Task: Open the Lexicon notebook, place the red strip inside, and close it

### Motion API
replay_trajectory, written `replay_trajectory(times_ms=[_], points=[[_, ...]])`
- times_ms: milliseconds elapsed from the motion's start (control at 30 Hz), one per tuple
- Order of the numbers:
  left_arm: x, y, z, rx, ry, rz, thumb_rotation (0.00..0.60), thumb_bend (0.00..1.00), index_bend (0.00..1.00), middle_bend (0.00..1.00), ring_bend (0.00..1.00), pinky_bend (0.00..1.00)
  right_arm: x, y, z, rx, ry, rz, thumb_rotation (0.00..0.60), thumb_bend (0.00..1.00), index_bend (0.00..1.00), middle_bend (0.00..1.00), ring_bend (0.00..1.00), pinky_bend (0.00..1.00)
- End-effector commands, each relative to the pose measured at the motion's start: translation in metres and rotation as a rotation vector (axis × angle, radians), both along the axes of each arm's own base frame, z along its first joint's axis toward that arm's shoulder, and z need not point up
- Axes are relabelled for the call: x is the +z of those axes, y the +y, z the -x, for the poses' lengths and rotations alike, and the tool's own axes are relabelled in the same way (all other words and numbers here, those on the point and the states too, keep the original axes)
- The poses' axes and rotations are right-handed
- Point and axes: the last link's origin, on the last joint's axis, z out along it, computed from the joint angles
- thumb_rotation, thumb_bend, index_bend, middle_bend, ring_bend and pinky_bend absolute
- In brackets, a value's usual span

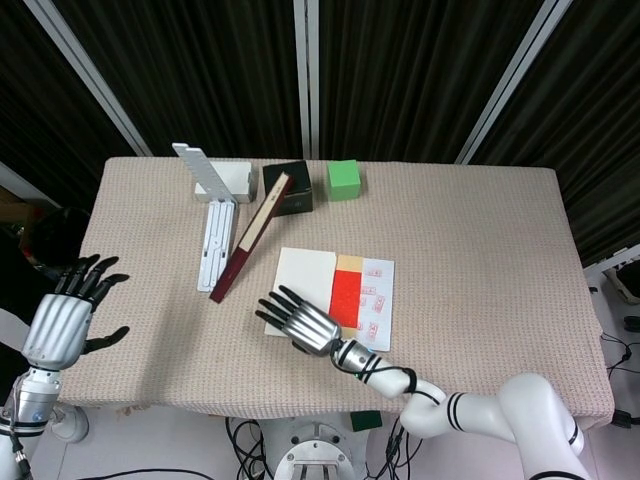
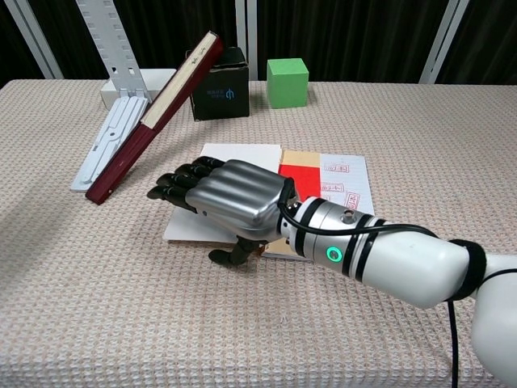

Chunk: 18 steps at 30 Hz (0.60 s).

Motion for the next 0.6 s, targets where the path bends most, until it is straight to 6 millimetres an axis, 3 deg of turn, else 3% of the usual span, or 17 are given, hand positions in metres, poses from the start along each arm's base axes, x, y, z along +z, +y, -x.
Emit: replay_trajectory(times_ms=[33, 133, 267, 600], points=[[-0.001, 0.000, 0.000, -0.001, 0.000, 0.002, 0.600, 0.03, 0.27, 0.13, 0.08, 0.12, -0.002, -0.004, -0.001, -0.013, 0.001, 0.019, 0.600, 0.31, 0.00, 0.00, 0.00, 0.00], [-0.001, 0.000, 0.000, -0.001, -0.001, 0.002, 0.600, 0.03, 0.27, 0.13, 0.08, 0.12, -0.004, -0.007, -0.004, -0.018, 0.000, 0.032, 0.600, 0.34, 0.00, 0.00, 0.00, 0.00], [0.001, -0.001, 0.001, -0.001, 0.001, -0.003, 0.600, 0.03, 0.27, 0.13, 0.08, 0.12, -0.002, -0.006, -0.005, 0.006, -0.010, 0.060, 0.600, 0.48, 0.00, 0.00, 0.00, 0.00], [0.003, -0.006, 0.000, -0.010, -0.001, -0.010, 0.600, 0.03, 0.27, 0.13, 0.08, 0.12, 0.029, -0.001, 0.006, 0.052, -0.045, 0.149, 0.600, 0.49, 0.00, 0.00, 0.00, 0.00]])
